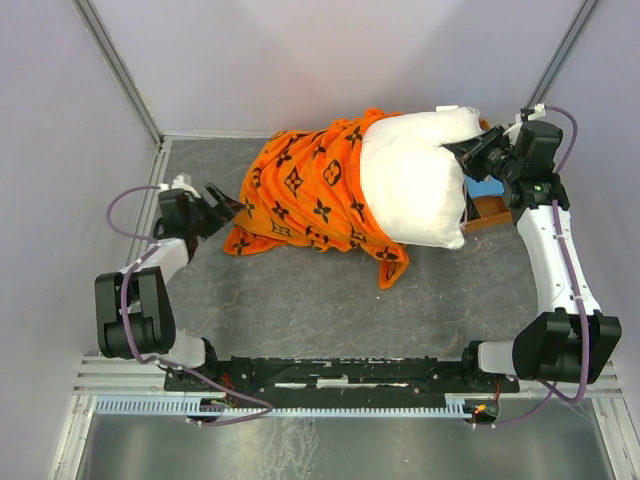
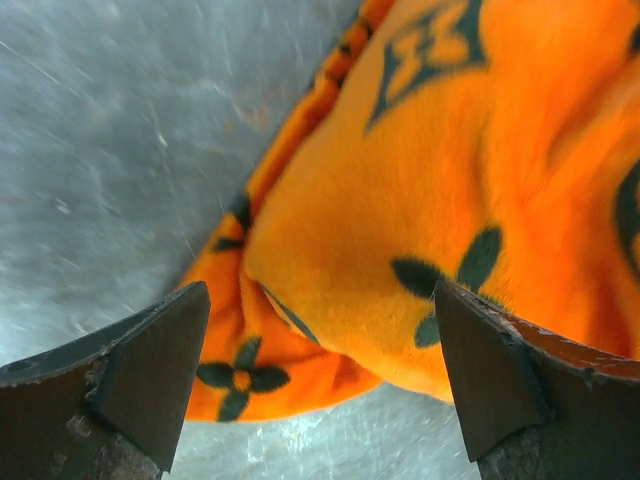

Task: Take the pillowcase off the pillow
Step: Remove the pillow from the pillowcase.

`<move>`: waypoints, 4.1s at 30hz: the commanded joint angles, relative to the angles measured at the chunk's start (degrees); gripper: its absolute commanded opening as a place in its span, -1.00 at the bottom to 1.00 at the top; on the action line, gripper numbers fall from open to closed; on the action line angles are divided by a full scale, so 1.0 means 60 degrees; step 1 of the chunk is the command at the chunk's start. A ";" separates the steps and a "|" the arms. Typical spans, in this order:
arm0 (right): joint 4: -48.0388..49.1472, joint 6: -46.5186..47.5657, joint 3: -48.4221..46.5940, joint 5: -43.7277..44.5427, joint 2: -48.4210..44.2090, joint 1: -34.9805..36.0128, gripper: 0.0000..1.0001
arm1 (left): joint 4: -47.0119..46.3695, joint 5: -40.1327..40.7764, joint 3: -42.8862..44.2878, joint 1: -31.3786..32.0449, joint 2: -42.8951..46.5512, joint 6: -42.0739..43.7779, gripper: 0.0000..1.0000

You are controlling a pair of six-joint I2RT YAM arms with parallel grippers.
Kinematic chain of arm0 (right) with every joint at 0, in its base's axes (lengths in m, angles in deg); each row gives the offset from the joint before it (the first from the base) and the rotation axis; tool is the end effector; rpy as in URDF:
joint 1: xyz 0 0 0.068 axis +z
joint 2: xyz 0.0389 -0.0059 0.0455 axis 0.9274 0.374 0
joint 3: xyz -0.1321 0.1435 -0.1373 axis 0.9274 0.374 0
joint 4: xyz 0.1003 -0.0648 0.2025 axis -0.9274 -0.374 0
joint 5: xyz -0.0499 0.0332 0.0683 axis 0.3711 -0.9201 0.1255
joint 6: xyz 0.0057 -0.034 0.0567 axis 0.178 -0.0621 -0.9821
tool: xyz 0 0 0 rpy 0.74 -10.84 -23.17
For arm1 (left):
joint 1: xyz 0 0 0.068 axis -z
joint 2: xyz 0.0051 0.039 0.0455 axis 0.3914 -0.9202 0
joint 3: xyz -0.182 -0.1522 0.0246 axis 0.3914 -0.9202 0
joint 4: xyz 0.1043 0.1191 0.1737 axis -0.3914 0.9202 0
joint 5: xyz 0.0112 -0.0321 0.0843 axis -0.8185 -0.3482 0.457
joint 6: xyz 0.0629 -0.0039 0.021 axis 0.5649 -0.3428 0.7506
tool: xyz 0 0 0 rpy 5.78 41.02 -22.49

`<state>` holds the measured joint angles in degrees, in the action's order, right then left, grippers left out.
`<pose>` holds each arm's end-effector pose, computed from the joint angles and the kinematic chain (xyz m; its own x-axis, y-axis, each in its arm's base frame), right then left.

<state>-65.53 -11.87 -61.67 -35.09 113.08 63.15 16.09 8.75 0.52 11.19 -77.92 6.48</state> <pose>0.2991 -0.0017 0.3444 -0.4769 0.7851 -0.3952 0.0862 0.4892 0.8679 0.3001 0.0413 0.1771 -0.5002 -0.6168 -0.6078 -0.1474 0.7523 -0.6422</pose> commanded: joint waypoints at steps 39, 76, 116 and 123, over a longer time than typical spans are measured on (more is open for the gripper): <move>0.2578 -0.1715 -0.2357 -0.0399 0.0113 -0.0530 -0.97 | 0.0947 0.5018 -0.1400 0.0736 0.1543 -0.0916 -0.95; 0.1556 -0.0033 -0.0318 -0.0933 -0.0555 -0.0014 -0.97 | 0.0293 0.0278 0.2101 0.2665 -0.0127 0.0907 0.90; 0.2821 -0.0280 -0.0892 -0.1968 0.0709 0.1300 -0.97 | 0.0120 0.2679 0.0969 0.2413 0.3569 0.1451 0.98; 0.2323 0.0279 -0.0686 -0.1907 0.0218 0.1502 -0.97 | -0.0144 0.2122 0.3522 0.3678 0.0479 0.2189 0.99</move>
<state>-55.12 -13.21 -65.10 -45.25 118.13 71.50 16.11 25.62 14.19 29.44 -68.72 13.78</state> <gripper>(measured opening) 0.085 0.991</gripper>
